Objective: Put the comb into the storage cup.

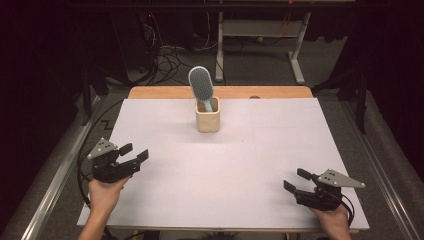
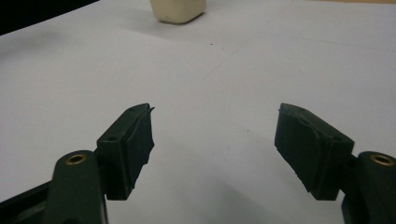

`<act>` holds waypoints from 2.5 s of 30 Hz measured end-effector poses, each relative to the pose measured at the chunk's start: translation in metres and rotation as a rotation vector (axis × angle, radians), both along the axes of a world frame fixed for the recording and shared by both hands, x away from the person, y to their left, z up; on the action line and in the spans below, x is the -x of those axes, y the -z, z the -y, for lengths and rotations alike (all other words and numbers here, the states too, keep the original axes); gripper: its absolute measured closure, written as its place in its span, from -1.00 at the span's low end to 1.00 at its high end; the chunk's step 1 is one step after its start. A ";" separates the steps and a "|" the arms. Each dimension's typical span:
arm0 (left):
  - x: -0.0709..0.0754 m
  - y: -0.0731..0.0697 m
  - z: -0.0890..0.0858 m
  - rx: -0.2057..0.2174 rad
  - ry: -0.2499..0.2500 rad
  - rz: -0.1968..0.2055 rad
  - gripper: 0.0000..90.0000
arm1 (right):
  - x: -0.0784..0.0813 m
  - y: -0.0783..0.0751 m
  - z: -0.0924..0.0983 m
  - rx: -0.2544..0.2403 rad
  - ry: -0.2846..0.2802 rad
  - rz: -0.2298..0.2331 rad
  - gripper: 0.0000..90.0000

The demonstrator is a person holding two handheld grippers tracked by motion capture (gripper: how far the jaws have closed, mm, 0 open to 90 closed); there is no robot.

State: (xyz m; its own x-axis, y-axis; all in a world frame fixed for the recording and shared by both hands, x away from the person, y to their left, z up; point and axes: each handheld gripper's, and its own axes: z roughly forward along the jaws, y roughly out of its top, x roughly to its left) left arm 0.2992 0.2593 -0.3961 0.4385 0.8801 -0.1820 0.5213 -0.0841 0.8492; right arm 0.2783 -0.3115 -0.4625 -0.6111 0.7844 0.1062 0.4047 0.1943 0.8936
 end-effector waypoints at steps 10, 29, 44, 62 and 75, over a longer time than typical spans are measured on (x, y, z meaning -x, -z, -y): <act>0.004 0.007 -0.001 0.005 -0.004 -0.008 -0.26 | 0.000 0.000 0.000 0.001 0.000 0.001 -0.37; 0.012 0.023 0.004 -0.012 0.016 -0.009 -0.31 | 0.000 0.000 0.000 0.002 -0.001 0.001 -0.37; 0.013 0.035 0.006 -0.012 0.024 -0.030 -0.33 | 0.000 0.000 0.000 0.004 -0.001 0.002 -0.37; 0.012 0.051 0.009 -0.007 0.010 -0.044 -0.34 | 0.000 0.000 0.000 0.002 -0.001 0.001 -0.37; 0.014 0.061 0.006 0.010 -0.007 -0.051 -0.35 | 0.000 0.000 0.000 0.002 -0.001 0.000 -0.37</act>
State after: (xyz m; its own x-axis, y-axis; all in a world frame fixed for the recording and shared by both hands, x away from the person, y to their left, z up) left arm 0.2849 0.2533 -0.4571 0.4224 0.8811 -0.2128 0.5642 -0.0719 0.8225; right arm 0.2784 -0.3114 -0.4628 -0.6121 0.7838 0.1052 0.4047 0.1962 0.8931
